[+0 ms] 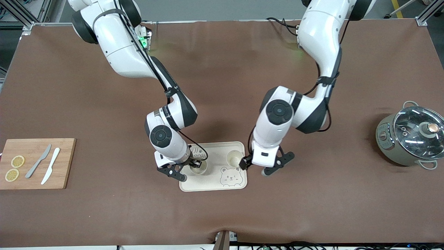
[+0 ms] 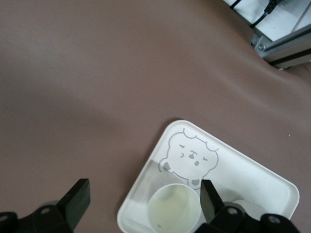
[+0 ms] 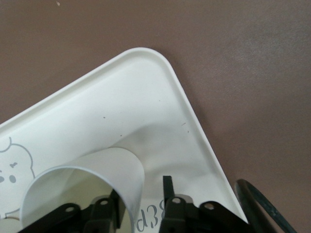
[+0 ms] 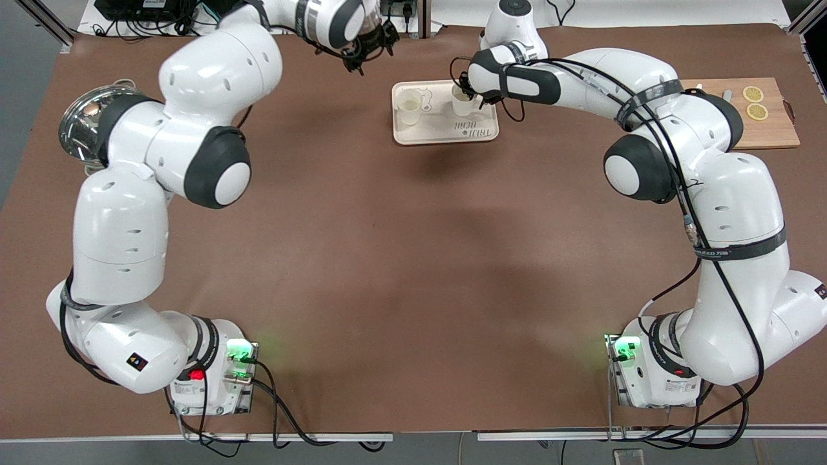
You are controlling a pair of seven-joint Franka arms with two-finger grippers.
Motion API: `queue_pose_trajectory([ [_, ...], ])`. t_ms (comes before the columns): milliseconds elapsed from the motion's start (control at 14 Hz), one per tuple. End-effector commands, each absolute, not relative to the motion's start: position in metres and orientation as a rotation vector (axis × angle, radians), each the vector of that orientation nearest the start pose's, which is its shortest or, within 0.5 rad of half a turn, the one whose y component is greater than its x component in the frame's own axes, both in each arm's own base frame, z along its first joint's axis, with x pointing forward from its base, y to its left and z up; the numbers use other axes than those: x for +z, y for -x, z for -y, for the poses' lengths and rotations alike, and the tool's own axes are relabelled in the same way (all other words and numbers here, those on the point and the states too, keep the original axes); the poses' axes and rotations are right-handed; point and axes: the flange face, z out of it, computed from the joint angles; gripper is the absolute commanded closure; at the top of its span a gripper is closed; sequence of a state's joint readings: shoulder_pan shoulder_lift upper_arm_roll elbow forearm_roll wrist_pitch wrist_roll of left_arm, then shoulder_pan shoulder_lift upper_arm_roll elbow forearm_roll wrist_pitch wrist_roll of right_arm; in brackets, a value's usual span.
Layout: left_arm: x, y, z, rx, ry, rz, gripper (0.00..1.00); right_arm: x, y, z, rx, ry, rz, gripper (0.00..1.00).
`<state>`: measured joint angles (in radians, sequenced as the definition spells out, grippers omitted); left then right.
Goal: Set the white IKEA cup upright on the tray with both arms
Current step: 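Open the left gripper and release the cup while the right gripper releases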
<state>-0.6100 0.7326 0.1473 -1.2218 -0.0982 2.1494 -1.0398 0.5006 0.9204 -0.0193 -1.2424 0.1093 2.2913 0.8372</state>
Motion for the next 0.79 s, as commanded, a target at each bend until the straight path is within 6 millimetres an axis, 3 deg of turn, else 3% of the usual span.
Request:
queue_pose_trajectory([
  [0,0.398,-0.669,0.338,-0.199,3.13,0.857,0.0,0.22,-0.679,-0.362,-0.114,2.943,-0.627,0.0],
  [214,0.423,-0.671,0.306,-0.15,3.123,0.786,0.0,0.227,-0.682,-0.356,-0.117,2.945,-0.627,0.0],
  [500,0.456,-0.67,0.242,-0.081,3.122,0.649,0.0,0.248,-0.682,-0.358,-0.124,2.942,-0.62,0.0],
  [714,0.472,-0.666,0.205,-0.092,3.135,0.574,0.0,0.27,-0.675,-0.355,-0.026,2.99,-0.622,0.0],
])
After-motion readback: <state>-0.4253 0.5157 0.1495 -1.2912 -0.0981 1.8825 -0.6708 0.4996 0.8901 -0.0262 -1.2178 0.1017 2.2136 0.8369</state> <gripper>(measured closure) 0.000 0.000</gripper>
